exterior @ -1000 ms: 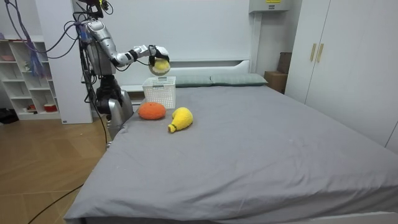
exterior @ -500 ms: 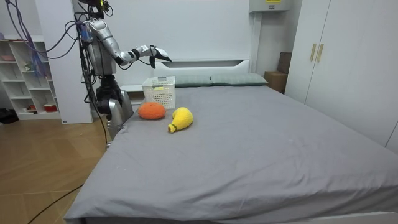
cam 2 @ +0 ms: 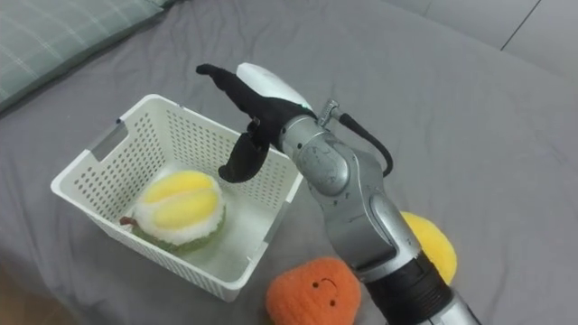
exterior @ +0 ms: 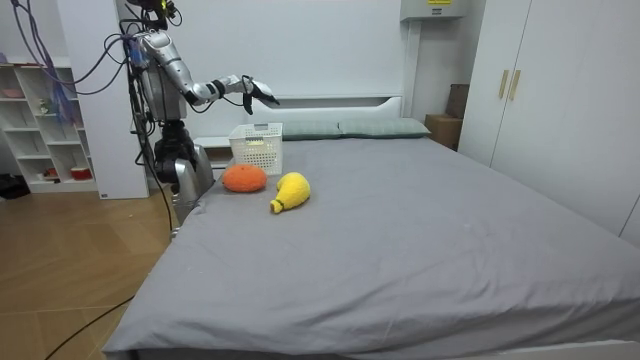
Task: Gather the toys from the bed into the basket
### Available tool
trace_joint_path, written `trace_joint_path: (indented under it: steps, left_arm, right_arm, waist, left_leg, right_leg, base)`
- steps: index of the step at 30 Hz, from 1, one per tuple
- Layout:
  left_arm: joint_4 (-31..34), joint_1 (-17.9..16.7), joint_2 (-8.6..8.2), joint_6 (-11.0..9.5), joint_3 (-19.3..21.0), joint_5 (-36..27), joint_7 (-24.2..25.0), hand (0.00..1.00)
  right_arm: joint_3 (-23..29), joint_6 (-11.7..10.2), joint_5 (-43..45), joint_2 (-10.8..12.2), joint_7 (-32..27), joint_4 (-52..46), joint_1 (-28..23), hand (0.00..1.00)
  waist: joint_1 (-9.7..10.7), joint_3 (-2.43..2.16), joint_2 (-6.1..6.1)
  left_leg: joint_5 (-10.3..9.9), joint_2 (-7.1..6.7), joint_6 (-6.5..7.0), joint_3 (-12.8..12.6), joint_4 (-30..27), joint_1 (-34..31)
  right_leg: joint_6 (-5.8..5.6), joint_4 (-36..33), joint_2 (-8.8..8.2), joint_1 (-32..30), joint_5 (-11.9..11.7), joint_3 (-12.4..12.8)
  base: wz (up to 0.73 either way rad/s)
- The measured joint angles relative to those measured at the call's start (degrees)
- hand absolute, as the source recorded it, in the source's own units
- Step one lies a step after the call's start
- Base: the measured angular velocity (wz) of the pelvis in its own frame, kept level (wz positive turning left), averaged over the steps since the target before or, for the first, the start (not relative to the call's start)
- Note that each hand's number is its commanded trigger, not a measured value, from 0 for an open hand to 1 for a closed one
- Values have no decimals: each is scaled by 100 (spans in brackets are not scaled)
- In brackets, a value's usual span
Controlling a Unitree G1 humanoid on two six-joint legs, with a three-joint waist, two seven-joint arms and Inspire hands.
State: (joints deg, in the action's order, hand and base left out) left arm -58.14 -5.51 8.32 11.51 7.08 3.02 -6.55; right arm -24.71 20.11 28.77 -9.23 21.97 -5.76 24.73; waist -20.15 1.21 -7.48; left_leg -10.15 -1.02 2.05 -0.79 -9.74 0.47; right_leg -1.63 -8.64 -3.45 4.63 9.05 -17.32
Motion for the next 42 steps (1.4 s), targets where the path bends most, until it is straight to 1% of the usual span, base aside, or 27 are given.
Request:
trace_joint_path:
  steps: [4, 7, 9, 11, 12, 15, 17, 19, 20, 21, 22, 23, 24, 25, 26, 27, 28, 30, 31, 33, 35, 37, 38, 41, 42]
  left_arm:
    - [-4, 0, 4, -2, 0, -1, -76, 0]
    - [-4, -1, 6, -6, -5, -1, -77, 0]
    - [-4, -5, 5, -6, -15, -1, -77, 0]
    - [-4, -4, 5, -12, -15, -1, -73, 0]
    - [0, -4, 4, -24, -14, 9, -69, 0]
    - [5, -5, -8, -39, 20, 39, -68, 0]
    - [20, -22, -20, -39, 71, 32, -69, 0]
    - [31, -50, -21, -39, 73, -9, -70, 0]
    - [31, -57, -25, -39, 72, -11, -74, 0]
    - [31, -57, -30, -62, 74, -11, -75, 0]
    - [31, -61, -34, -70, 90, 3, -75, 0]
    - [32, -71, -60, -72, 179, 38, -78, 0]
    - [59, -121, -77, -72, 218, 42, -87, 0]
    - [80, -159, -91, -72, 234, 40, -96, 0]
    - [85, -222, -117, -72, 235, 16, -152, 0]
    - [84, -283, -124, -74, 232, -36, -175, 0]
    - [84, -316, -119, -76, 233, -48, -182, 0]
    - [85, -419, -115, -101, 265, -56, -198, 0]
    - [85, -431, -117, -112, 289, -58, -198, 0]
    - [75, -474, -95, -117, 359, -10, -199, 0]
    - [62, -532, -63, -148, 356, -11, -199, 0]
    - [38, -559, -35, -175, 331, -12, -195, 0]
    - [39, -569, -17, -175, 322, -24, -181, 0]
    - [29, -645, 23, -174, 309, -19, -168, 0]
    - [29, -663, 55, -176, 266, -19, -168, 0]
  right_arm:
    - [0, -5, -2, -5, 0, 0, 0, 0]
    - [0, -18, -4, -60, -1, 0, 0, 0]
    - [23, -39, -22, -74, -5, 3, 0, 0]
    - [88, -105, -61, -81, -23, 14, 0, 0]
    - [183, -175, -148, -87, -85, 88, -1, 0]
    - [381, -190, -155, -95, -346, 331, -11, 0]
    - [405, -190, -152, -174, -495, 398, -40, 0]
    - [417, -196, -146, -218, -592, 464, -52, 0]
    - [452, -212, -146, -221, -654, 504, -94, 0]
    - [562, -283, -147, -222, -698, 536, -196, 0]
    - [625, -308, -146, -224, -724, 549, -254, 0]
    - [790, -334, -147, -227, -811, 558, -413, 0]
    - [932, -350, -158, -232, -928, 600, -547, 0]
    - [997, -373, -164, -235, -976, 653, -589, 0]
    - [1078, -399, -172, -274, -1095, 829, -627, 0]
    - [1129, -423, -180, -346, -1188, 1090, -630, 0]
    - [1168, -423, -180, -361, -1217, 1231, -631, 0]
    - [1354, -426, -179, -413, -1309, 1745, -674, 0]
    - [1396, -431, -187, -432, -1327, 1861, -683, 0]
    - [1497, -452, -206, -490, -1445, 2396, -702, 0]
    - [1512, -461, -232, -563, -1581, 2828, -751, 0]
    - [1538, -470, -301, -573, -1720, 3204, -793, 0]
    - [1541, -509, -380, -577, -1788, 3471, -792, 0]
    - [1568, -655, -468, -603, -1957, 4263, -791, 0]
    - [1614, -655, -567, -605, -2022, 4541, -791, 0]
  waist:
    - [14, 1, 32]
    - [28, 9, 60]
    - [80, 12, 78]
    - [134, 12, 82]
    - [159, 13, 89]
    - [170, 9, 86]
    - [170, 8, 87]
    - [256, 3, 100]
    - [283, 6, 116]
    - [323, 1, 119]
    - [331, -3, 123]
    - [346, -13, 135]
    - [386, -10, 182]
    - [413, -18, 199]
    - [450, -33, 252]
    - [535, -41, 308]
    - [567, -49, 330]
    - [650, -94, 385]
    - [682, -95, 388]
    - [755, -98, 381]
    - [775, -103, 365]
    - [803, -98, 358]
    - [874, -98, 350]
    - [907, -93, 352]
    - [903, -99, 344]
  left_leg:
    - [1, -2, 0, 0, -3, 3]
    - [1, -2, 0, -1, -3, 5]
    - [1, -2, 0, -1, -3, 1]
    - [1, -3, 0, 0, -3, -1]
    - [1, -3, 0, -1, -3, 0]
    - [1, -1, 0, -19, -4, 12]
    - [1, 4, 0, -48, -1, 20]
    - [1, 7, 0, -54, -17, 21]
    - [1, 7, 0, -58, -36, 25]
    - [1, 7, 1, -57, -46, 20]
    - [1, 7, 1, -56, -47, 21]
    - [1, 5, 1, -56, -46, 34]
    - [1, 3, 1, -58, -44, 53]
    - [1, 3, 1, -72, -42, 75]
    - [2, 3, 3, -108, -23, 117]
    - [3, 4, 5, -126, -17, 165]
    - [3, 5, 6, -135, -5, 192]
    - [4, 16, 6, -190, 17, 232]
    - [4, 17, 6, -200, 21, 232]
    - [3, 25, 6, -213, 18, 247]
    - [1, 24, 8, -213, 14, 258]
    - [-4, 24, 15, -213, -2, 257]
    - [-11, 22, 24, -206, -23, 237]
    - [-47, 16, 47, -179, -120, 166]
    - [-62, 14, 51, -152, -187, 78]
  right_leg:
    - [0, 0, -1, 3, 0, 0]
    - [0, -1, -2, 3, 0, -1]
    - [0, -1, -2, 2, 0, -6]
    - [0, -1, -2, 3, 0, -10]
    - [0, 0, -1, 5, 0, -8]
    - [0, -1, -1, 7, 0, 9]
    - [0, -2, 1, 3, 0, 33]
    - [0, -4, -1, 4, -1, 24]
    - [0, -4, -2, 4, -1, 26]
    - [0, -4, -5, 6, -1, 20]
    - [0, -4, -4, 6, -1, 21]
    - [-1, -4, -8, 19, -2, 21]
    - [-4, -4, -11, 35, -4, 22]
    - [-5, -7, -13, 43, -4, 27]
    - [-7, -17, -28, 57, -5, 49]
    - [-8, -18, -45, 99, -6, 52]
    - [-8, -19, -53, 120, -6, 57]
    - [-8, -23, -48, 137, -6, 102]
    - [-8, -25, -48, 137, -6, 103]
    - [-7, -41, -44, 147, -6, 103]
    - [-7, -62, -43, 155, -6, 73]
    - [-8, -114, -36, 137, -6, 71]
    - [-8, -114, -37, 137, -6, 64]
    - [-12, -116, -45, 124, -6, 24]
    - [-12, -120, -46, 85, -6, -5]
  base:
    - [0]
    - [0]
    - [0]
    - [0]
    - [0]
    - [-1]
    - [-5]
    - [0]
    - [0]
    - [0]
    - [0]
    - [0]
    - [0]
    - [-9]
    - [-11]
    - [-11]
    - [-8]
    - [-9]
    - [-4]
    - [0]
    - [0]
    - [0]
    - [6]
    - [6]
    - [9]
